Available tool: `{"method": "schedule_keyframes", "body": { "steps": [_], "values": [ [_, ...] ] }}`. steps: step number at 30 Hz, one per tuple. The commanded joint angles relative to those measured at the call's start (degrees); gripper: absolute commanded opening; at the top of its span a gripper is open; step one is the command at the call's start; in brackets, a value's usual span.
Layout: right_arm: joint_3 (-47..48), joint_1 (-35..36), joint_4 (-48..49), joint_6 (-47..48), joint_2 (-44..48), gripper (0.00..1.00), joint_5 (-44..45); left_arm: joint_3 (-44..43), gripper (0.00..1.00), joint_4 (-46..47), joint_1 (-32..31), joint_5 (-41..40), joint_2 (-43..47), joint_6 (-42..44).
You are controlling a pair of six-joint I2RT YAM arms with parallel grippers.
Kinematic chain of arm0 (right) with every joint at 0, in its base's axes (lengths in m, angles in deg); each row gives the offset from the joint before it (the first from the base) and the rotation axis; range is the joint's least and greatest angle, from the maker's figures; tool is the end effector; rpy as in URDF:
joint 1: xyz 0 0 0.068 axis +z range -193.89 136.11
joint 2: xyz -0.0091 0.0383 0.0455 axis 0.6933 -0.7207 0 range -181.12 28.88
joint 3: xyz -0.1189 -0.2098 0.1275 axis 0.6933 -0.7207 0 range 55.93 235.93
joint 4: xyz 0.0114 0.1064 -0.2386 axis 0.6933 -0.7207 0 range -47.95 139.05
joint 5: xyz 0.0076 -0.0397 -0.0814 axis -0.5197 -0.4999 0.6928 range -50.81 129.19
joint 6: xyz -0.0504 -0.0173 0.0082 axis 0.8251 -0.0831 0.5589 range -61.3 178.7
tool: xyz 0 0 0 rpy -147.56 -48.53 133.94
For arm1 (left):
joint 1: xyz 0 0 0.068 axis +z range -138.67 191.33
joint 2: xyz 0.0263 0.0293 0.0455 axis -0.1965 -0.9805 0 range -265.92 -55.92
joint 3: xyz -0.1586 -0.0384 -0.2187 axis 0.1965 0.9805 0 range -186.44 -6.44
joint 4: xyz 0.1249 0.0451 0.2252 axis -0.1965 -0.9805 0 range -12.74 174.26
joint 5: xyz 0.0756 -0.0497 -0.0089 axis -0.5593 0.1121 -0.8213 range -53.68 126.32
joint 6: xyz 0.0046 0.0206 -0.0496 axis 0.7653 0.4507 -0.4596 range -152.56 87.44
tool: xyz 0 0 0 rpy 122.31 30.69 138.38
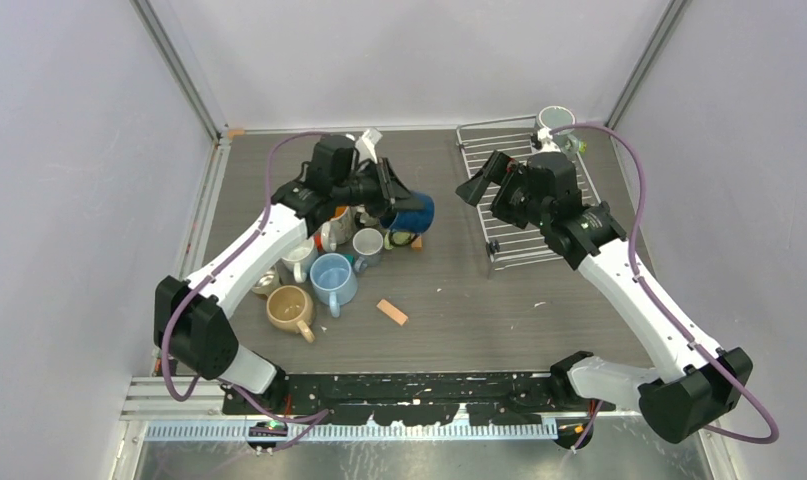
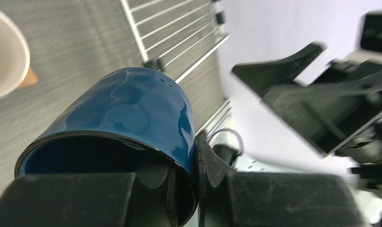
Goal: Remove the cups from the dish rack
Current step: Place the cup at the center of the board.
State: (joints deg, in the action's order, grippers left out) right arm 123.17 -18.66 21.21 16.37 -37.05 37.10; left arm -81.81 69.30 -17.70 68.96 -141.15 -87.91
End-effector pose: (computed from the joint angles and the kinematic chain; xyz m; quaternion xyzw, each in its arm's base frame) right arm 0.2291 0.1094 0.3712 0.1169 0.8423 0.3053 0.4285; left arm 0.2916 -0.1838 0.3502 -0.0367 0.8218 -0.5226 0.2240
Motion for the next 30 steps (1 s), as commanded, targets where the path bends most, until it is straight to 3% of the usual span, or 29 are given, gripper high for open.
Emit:
{"method": "schedule_keyframes", "body": {
  "steps": [1, 8, 14, 30],
  "values": [
    [2.28, -1.71, -4.1, 1.58, 0.28, 1.0, 5.92, -3.88, 0.0, -15.19, -3.6, -6.04, 2.36, 12.25],
    [1.6, -10.17, -4.89, -0.37, -0.27, 1.0, 0.65, -7.91, 0.0, -27.62, -14.31, -21.32, -1.37, 20.97],
    [1.25, -13.91, -5.68, -0.24, 1.0, 1.0, -0.68, -12.73, 0.0, -31.61, -20.66, -28.24, -9.03, 23.53],
    [1.35, -14.26, -7.36, 0.79, 3.79, 1.0, 0.06, -19.95, 0.0, -33.63, -22.27, -35.14, -25.62, 28.07]
  ]
}}
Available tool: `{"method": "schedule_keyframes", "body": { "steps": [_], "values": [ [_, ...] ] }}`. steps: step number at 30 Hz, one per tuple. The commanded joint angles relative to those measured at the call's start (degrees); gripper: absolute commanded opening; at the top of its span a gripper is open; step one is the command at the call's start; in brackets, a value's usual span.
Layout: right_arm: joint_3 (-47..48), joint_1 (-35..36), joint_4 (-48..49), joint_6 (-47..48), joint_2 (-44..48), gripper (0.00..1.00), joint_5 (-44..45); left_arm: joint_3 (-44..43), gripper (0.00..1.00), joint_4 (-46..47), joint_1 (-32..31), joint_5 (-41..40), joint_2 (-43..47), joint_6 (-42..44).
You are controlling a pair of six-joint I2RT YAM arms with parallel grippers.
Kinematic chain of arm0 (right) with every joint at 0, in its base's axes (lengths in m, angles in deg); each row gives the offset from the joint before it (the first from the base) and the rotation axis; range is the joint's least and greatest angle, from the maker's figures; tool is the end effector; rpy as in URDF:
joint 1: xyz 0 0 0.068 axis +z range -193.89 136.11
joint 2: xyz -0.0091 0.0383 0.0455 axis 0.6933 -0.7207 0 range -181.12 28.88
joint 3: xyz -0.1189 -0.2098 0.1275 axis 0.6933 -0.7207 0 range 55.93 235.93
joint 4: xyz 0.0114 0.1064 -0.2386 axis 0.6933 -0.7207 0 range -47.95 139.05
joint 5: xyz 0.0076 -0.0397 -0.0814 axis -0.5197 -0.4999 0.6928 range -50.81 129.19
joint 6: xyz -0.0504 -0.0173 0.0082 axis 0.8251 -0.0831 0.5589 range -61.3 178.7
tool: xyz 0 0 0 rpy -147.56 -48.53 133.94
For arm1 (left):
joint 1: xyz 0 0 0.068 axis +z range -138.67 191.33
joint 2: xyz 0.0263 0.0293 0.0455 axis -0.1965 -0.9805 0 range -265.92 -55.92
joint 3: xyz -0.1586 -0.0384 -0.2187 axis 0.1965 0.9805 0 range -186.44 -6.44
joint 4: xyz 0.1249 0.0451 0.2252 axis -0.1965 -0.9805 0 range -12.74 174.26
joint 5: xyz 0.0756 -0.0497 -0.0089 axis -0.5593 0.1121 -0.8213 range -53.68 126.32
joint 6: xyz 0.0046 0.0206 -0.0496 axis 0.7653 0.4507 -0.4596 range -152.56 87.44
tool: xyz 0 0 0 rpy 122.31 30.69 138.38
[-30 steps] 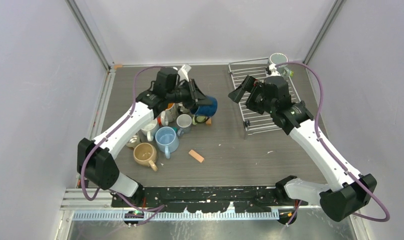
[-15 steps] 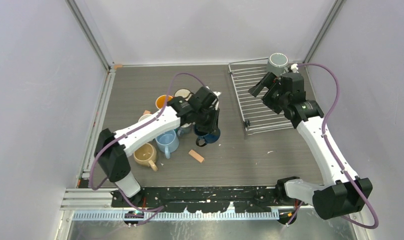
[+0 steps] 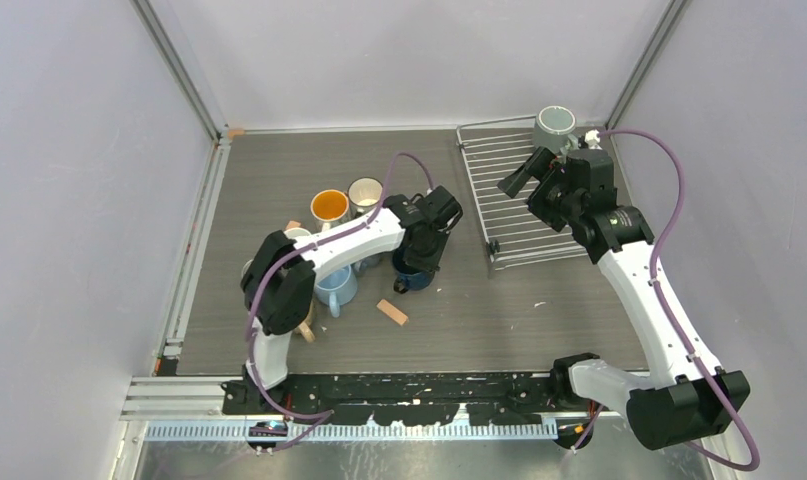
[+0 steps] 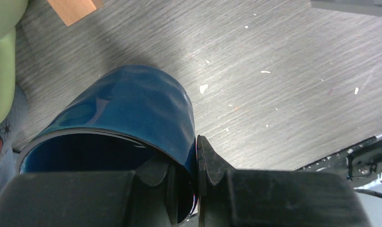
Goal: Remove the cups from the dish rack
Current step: Place the cup at the center of the board.
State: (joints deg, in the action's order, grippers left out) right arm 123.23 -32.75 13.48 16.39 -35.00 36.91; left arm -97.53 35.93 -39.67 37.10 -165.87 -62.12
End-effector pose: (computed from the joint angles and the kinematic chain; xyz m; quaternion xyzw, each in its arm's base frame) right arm 0.2328 0.0473 0.3668 0.2258 0.8455 0.2330 0.4241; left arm 0.2538 -0.3142 0.2383 0.1837 0.9629 -0.1330 0.1465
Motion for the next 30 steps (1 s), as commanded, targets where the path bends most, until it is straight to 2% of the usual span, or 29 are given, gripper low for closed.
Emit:
{"method": "schedule_keyframes", "body": {
  "steps": [1, 30],
  "values": [
    [1.35, -0.15, 0.33, 0.81, 1.74, 1.0, 0.27, -4.75, 0.0, -0.59, -0.32, -3.43, -1.61, 2.5],
    [1.41, -0.51, -0.2, 1.7, 2.21, 1.0, 0.79, -16.65, 0.0, -1.67, -0.61, -6.76, -14.29, 6.16]
  ]
}}
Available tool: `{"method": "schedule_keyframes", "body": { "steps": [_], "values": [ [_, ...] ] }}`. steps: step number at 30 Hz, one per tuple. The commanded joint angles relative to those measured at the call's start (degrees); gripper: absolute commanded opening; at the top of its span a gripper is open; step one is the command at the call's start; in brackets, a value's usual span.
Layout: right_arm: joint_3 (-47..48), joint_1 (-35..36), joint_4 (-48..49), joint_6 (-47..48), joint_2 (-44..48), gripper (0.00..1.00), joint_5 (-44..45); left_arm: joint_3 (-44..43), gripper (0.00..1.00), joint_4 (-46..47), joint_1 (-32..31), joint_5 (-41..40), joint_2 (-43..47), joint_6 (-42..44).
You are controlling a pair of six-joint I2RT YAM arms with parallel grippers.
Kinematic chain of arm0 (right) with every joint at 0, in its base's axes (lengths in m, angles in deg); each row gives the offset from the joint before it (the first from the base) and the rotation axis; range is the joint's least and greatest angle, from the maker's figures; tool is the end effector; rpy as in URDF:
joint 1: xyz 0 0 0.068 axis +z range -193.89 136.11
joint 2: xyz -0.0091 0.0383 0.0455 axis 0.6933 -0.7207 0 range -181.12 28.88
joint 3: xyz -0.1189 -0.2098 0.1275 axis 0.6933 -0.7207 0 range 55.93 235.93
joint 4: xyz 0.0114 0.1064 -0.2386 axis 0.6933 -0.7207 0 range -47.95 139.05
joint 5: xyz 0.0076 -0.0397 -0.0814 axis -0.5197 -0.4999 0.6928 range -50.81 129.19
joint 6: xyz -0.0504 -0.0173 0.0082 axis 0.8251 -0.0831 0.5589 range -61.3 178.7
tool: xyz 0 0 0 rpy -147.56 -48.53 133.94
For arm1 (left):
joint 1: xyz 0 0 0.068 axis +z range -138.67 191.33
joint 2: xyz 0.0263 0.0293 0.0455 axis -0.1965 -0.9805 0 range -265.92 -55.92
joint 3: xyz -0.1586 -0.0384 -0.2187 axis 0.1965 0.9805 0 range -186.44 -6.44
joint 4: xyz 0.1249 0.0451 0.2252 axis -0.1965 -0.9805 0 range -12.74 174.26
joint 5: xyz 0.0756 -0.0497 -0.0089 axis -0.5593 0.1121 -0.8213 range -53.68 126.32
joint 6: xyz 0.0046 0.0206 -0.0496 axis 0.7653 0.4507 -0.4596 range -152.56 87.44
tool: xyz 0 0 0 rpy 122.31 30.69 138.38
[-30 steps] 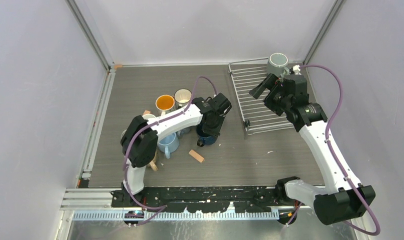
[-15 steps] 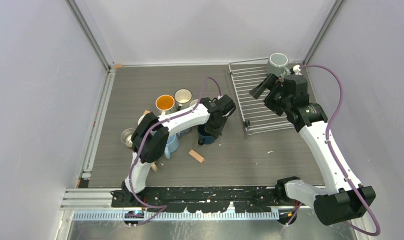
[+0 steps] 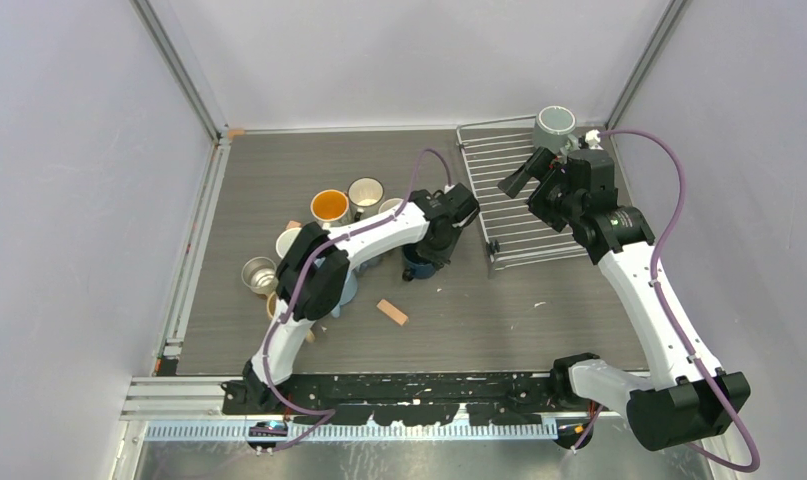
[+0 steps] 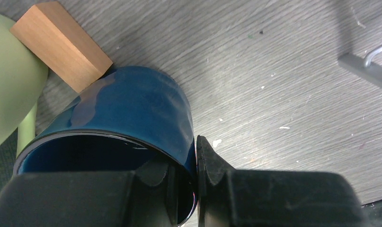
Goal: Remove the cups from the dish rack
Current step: Place the cup at the center of the board.
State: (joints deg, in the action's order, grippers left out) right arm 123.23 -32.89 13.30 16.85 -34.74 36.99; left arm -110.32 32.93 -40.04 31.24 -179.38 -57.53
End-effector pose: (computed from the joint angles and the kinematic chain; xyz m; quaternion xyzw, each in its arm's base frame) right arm 0.2316 0.0464 0.3675 0.2237 0.8457 0.2305 0.4262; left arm 0.2849 -0.3515 0.2048 0.2179 0.9608 -0.0681 0.1572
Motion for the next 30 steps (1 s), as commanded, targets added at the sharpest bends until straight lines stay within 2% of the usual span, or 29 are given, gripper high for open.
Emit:
{"method": "schedule_keyframes", "body": {
  "steps": [1, 8, 20, 30],
  "values": [
    [1.49, -0.37, -0.05, 1.28, 1.96, 1.0, 0.7, -4.44, 0.01, 1.28, -0.22, -0.82, -0.96, 1.66],
    [1.86, -0.38, -0.71, 1.31, 2.28, 1.0, 0.82, -7.67, 0.15, -0.15, -0.22, -0.81, -2.66, 2.12],
    [3.59, -0.39, -1.4, 1.25, 2.59, 1.0, 0.35, -7.66, 0.56, -1.18, -0.22, -1.38, 3.84, 1.9],
    [5.01, -0.37, -2.51, 1.02, 2.23, 1.0, 1.04, -3.64, 0.73, -0.33, -0.17, 0.07, 13.86, 1.68]
  ]
}}
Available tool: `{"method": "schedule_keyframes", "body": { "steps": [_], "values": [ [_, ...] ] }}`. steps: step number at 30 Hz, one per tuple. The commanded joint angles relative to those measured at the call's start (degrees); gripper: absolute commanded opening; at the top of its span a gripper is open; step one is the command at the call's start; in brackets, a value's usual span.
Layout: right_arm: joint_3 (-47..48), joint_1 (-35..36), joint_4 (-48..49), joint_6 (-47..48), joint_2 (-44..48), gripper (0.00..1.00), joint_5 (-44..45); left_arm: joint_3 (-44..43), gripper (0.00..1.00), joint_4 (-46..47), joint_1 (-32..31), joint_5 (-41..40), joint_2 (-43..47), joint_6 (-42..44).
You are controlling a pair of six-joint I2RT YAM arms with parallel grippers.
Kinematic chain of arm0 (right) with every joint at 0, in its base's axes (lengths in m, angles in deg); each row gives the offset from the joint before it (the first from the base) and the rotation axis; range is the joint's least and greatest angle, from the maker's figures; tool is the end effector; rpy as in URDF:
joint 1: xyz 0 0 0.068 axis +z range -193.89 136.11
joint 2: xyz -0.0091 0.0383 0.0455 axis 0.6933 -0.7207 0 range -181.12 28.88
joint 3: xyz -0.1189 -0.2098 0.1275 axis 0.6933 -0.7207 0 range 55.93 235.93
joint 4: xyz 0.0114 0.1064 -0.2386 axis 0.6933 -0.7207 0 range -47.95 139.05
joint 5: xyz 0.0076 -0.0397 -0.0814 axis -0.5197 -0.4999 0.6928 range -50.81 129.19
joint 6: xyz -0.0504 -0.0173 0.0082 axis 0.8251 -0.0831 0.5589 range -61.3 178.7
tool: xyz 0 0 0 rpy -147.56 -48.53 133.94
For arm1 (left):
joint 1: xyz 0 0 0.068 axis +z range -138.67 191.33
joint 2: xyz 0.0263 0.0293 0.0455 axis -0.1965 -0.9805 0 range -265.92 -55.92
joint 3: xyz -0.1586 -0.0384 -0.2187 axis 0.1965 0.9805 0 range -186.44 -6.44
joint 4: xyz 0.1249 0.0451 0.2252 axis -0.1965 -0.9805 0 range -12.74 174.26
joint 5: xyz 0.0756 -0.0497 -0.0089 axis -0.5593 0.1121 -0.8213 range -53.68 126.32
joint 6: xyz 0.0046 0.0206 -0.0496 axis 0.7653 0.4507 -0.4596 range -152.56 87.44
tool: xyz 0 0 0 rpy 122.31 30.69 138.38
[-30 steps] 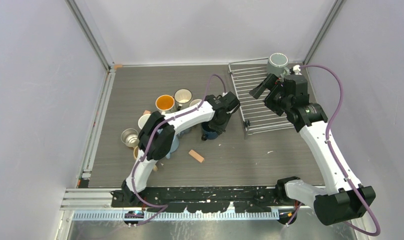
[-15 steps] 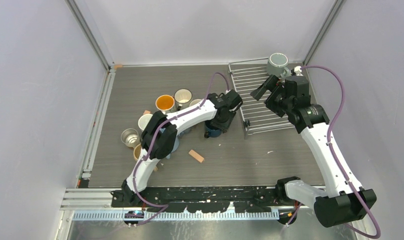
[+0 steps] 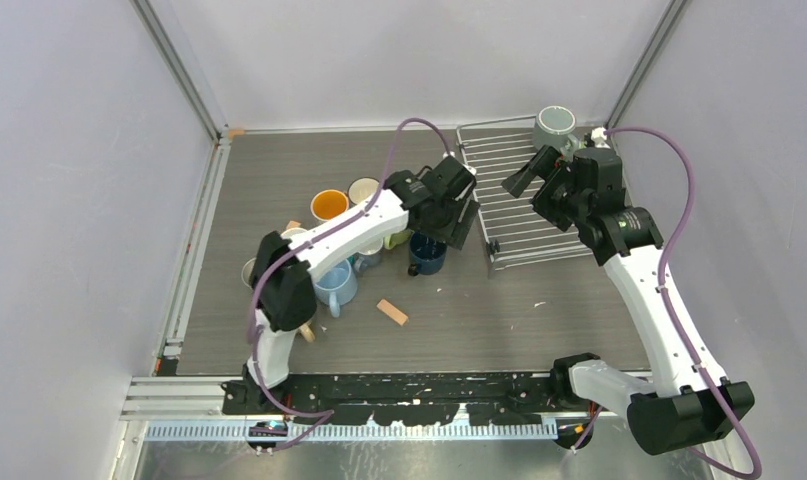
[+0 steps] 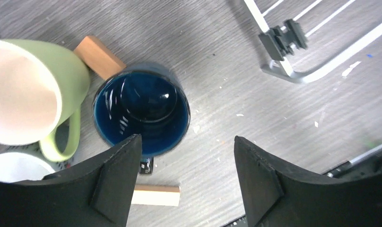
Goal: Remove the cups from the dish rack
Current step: Place the cup at the center of the board.
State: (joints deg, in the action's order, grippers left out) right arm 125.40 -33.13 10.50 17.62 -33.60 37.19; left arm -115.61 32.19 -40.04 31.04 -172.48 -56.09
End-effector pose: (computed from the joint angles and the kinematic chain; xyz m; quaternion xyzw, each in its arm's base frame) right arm 0.2230 0.0437 0.3797 0.2200 0.8445 0.2271 0.4324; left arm 0.2800 -0.3452 0.2834 0.2201 0.9383 -0.1247 0.2359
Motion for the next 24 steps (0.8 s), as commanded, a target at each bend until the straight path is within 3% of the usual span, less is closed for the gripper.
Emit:
{"method": "schedule_keyframes", "body": {
  "steps": [1, 7, 17, 24],
  "values": [
    [2.83, -0.17, 0.23, 0.25, 1.05, 1.0, 0.86, 2.54, 0.76, 0.68, -0.16, 0.33, 8.08, 0.28],
    [2.76, -0.13, -0.29, 0.39, 0.53, 1.0, 1.8, 8.35, 0.99, 1.78, 0.11, 0.7, 16.52, 0.83],
    [3.45, -0.14, -2.68, 2.12, -2.45, 1.0, 7.58, 20.44, 1.0, 4.87, 2.58, 4.99, 31.62, 1.12],
    [8.57, -0.13, -1.93, 2.61, -10.74, 1.0, 8.82, 26.86, 1.0, 6.52, 4.79, 9.61, 39.32, 1.64]
  ]
}}
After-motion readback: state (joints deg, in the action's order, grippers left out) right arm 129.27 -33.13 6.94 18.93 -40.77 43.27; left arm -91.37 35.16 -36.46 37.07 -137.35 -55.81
